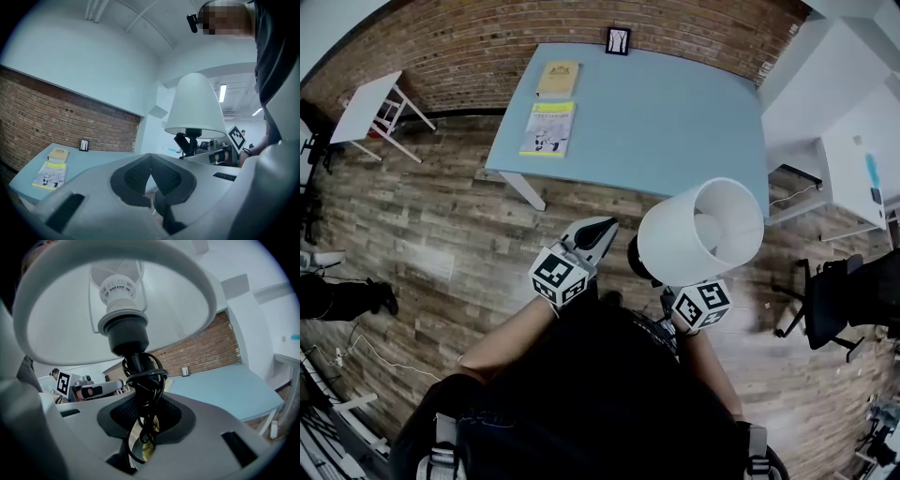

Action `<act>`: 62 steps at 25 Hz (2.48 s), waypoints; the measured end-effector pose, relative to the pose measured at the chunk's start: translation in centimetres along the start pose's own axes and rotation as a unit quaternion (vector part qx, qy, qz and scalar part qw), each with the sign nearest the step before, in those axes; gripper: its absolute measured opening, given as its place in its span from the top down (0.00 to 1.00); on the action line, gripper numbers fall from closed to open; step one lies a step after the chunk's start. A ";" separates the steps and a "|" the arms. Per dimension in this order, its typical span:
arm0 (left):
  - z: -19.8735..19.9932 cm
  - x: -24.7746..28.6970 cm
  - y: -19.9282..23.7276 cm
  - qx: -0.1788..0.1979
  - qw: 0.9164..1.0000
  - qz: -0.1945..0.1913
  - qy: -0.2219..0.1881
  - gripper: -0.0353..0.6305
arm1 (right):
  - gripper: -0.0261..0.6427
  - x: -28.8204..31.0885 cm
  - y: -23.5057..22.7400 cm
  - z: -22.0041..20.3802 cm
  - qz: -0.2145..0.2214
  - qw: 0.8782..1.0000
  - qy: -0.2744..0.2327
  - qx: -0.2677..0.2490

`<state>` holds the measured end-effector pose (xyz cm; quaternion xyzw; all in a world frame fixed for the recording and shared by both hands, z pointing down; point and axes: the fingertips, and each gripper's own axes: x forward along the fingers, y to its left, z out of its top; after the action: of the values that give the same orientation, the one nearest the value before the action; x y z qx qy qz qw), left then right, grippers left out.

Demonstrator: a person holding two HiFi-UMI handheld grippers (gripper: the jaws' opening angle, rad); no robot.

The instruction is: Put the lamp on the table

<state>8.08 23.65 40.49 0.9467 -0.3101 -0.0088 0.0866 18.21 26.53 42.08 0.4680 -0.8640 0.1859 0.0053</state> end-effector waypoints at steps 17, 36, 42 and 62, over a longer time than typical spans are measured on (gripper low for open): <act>-0.4 2.5 1.6 -0.007 1.000 -0.017 -0.001 0.93 | 0.81 1.2 -2.0 0.6 -0.020 1.000 -0.003 0.000; 0.8 7.5 10.5 -0.009 1.000 -0.027 -0.002 0.93 | 0.81 10.1 -6.0 2.7 -0.030 1.000 -0.003 0.005; 1.9 9.2 15.8 -0.004 1.000 -0.029 -0.004 0.93 | 0.81 15.5 -7.1 3.9 -0.030 1.000 -0.002 0.004; 8.6 10.8 32.2 -0.003 0.998 -0.063 -0.025 0.93 | 0.81 31.7 -4.6 10.0 -0.056 0.998 -0.004 -0.008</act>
<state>-2.62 -9.61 37.89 0.9636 -0.2518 -0.0385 0.0812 5.71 -4.60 39.98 0.5161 -0.8380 0.1765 0.0160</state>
